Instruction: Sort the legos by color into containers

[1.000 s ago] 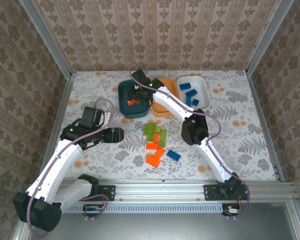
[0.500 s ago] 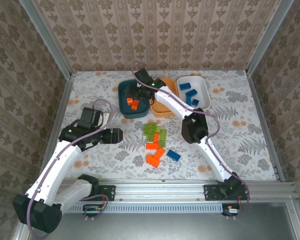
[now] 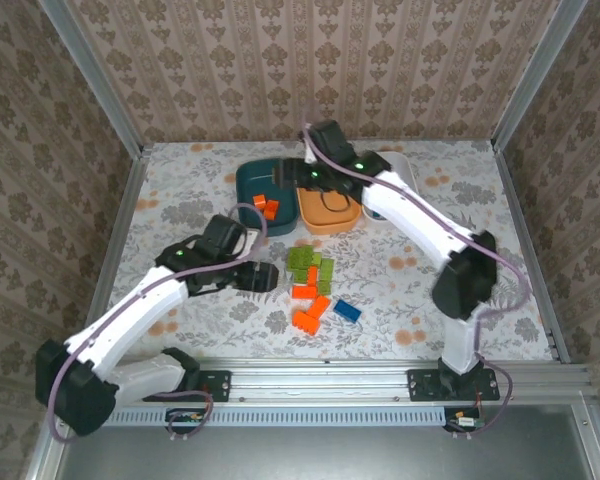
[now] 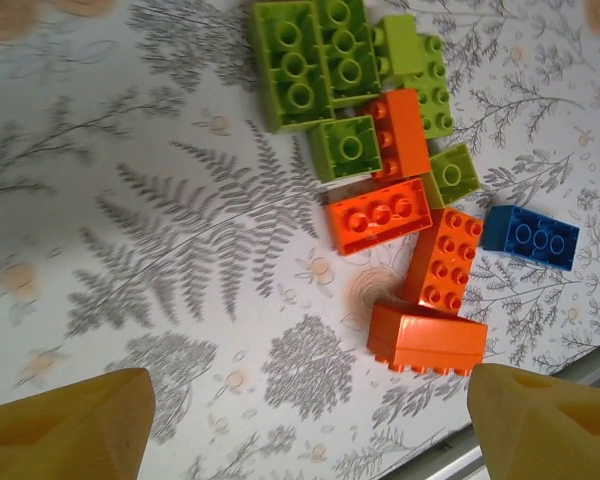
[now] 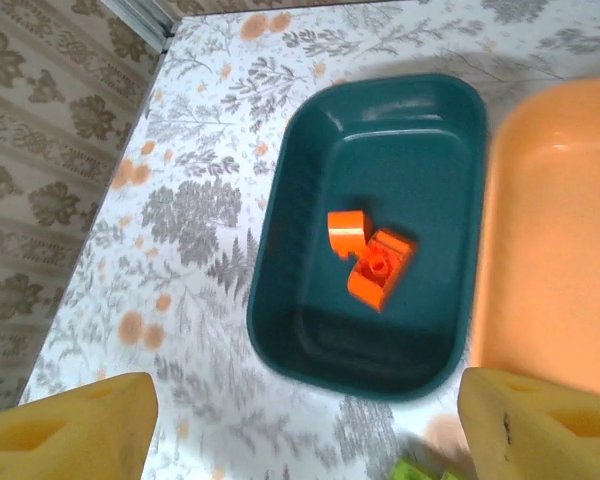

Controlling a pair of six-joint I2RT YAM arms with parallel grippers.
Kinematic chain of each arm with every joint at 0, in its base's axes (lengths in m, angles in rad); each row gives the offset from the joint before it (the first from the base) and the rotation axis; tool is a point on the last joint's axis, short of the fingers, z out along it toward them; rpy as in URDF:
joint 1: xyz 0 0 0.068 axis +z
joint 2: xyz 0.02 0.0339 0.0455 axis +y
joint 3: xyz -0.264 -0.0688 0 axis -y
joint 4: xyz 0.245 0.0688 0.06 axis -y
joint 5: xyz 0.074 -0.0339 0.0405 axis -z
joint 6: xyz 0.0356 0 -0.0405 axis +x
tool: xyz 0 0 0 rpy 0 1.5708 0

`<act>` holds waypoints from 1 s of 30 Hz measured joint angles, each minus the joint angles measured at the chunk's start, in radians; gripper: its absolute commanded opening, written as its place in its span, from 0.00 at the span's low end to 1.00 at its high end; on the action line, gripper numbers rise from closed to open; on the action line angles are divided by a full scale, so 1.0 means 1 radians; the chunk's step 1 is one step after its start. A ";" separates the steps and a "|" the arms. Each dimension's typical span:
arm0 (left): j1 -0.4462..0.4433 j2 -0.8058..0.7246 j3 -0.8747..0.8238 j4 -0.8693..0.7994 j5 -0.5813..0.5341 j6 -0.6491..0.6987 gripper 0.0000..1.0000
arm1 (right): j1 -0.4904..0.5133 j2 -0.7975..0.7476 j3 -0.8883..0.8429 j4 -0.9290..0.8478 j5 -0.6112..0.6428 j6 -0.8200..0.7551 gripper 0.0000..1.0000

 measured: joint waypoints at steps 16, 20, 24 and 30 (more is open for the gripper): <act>-0.196 0.610 0.346 0.135 -0.032 -0.022 0.50 | -0.058 -0.595 -0.952 0.054 0.023 0.093 0.73; -0.213 0.698 0.412 0.123 -0.040 -0.017 0.47 | -0.080 -0.667 -0.992 0.061 0.031 0.104 0.72; -0.220 0.747 0.439 0.096 -0.067 -0.016 0.47 | -0.100 -0.704 -1.030 0.070 0.034 0.113 0.72; -0.232 0.755 0.478 0.055 -0.122 -0.013 0.48 | -0.118 -0.709 -1.063 0.085 0.033 0.117 0.72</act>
